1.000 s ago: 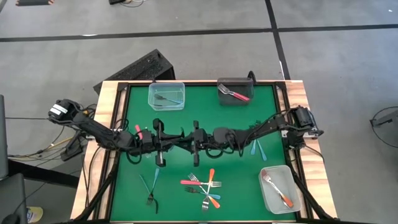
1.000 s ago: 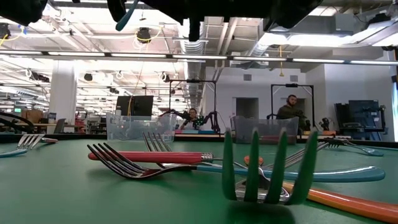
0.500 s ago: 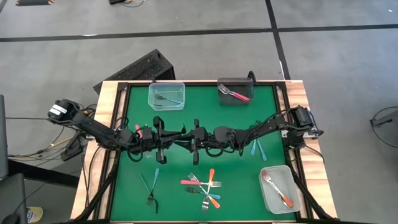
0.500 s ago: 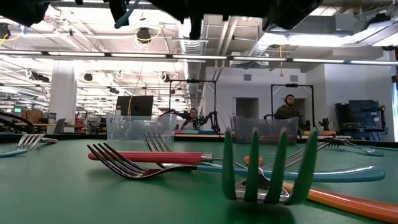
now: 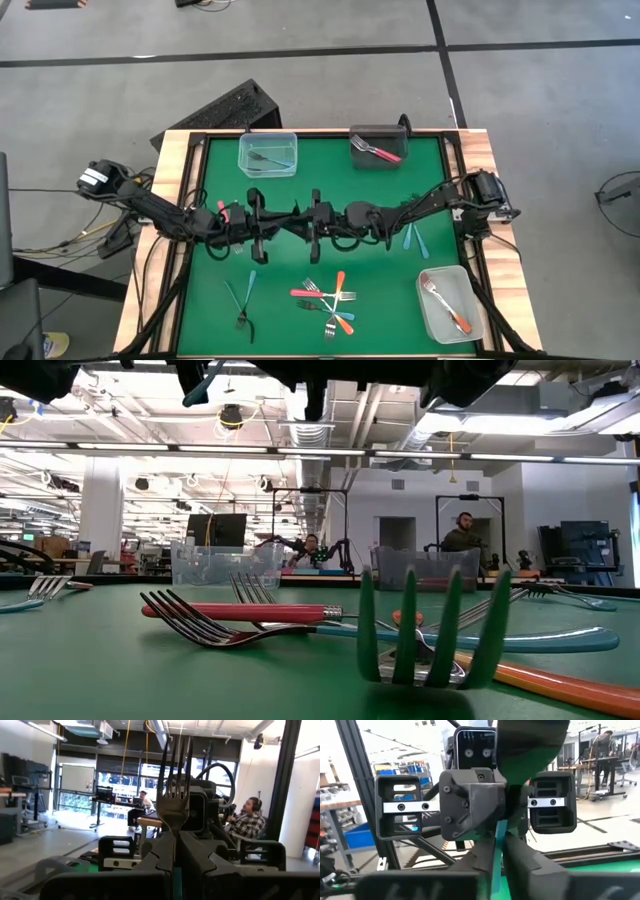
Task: Sort silverware by color (type)
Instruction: Put the black fork into the transparent bin, then put the orange fork into the white bin
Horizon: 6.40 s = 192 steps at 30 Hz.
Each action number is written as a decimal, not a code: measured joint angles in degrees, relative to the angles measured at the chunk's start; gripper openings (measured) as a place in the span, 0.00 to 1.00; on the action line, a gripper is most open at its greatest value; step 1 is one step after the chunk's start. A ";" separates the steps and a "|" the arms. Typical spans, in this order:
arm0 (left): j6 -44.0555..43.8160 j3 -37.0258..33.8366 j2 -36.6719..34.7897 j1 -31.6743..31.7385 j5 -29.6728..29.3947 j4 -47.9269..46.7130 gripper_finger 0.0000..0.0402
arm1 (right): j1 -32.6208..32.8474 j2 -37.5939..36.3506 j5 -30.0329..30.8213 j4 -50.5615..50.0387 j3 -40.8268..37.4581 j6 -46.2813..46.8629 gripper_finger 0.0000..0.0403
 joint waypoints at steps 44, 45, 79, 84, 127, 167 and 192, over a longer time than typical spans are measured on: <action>5.62 8.31 -6.93 2.92 2.92 -35.57 0.44 | 0.01 -11.50 -0.46 -48.75 0.02 10.07 0.03; 6.13 9.56 -6.21 3.17 3.46 -37.50 0.45 | 0.01 -11.46 -0.46 -49.00 0.00 10.07 0.03; 1.98 18.08 -8.68 12.04 -10.44 -57.38 0.00 | 2.84 -12.96 11.78 -51.04 0.06 15.04 0.29; -5.51 4.20 -19.37 19.84 -18.90 -48.78 0.00 | 4.84 -14.01 16.46 -51.17 0.11 14.98 0.36; -8.00 -6.08 -20.05 59.29 15.17 -53.34 0.43 | 9.71 -22.80 23.74 -68.75 0.02 15.66 0.29; -24.09 0.02 -16.95 10.46 6.35 -75.88 0.45 | 15.57 -21.95 17.96 -115.42 -0.07 63.28 0.23; -34.91 0.02 -10.18 -9.00 2.77 -62.55 0.45 | 15.35 -14.69 19.42 -83.54 -0.04 33.55 0.23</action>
